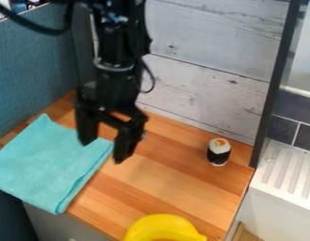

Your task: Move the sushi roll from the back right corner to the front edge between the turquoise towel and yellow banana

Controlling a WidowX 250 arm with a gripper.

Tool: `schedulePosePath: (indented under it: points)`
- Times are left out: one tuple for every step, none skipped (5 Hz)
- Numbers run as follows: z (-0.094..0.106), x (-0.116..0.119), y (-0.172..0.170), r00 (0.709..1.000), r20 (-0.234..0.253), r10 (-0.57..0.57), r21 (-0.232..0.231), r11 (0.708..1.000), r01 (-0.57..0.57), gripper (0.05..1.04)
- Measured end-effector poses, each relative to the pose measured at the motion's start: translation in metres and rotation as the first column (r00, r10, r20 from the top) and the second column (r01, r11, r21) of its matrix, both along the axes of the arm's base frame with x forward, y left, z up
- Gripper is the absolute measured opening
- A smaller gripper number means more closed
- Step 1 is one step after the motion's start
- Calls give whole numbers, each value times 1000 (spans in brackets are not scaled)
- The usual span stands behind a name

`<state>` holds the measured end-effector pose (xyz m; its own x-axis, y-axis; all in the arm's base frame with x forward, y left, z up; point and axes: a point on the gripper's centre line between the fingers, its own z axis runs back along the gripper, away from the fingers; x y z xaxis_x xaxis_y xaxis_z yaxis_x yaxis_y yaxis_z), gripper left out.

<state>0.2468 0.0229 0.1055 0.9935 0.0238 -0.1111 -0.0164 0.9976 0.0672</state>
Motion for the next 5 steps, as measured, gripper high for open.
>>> schedulePosePath:
  points:
    - [-1, 31, -27, 998, 6, -66, -32, 997, 67, 1001]
    - [-5, 58, -46, 995, 24, -95, -47, 994, 96, 1001]
    - [-5, 78, -61, 991, 58, -122, -87, 988, 127, 1001]
    - [-21, 91, -66, 990, 56, -127, -109, 985, 133, 1001]
    - [-35, 103, -68, 990, 74, -121, -109, 986, 129, 1001]
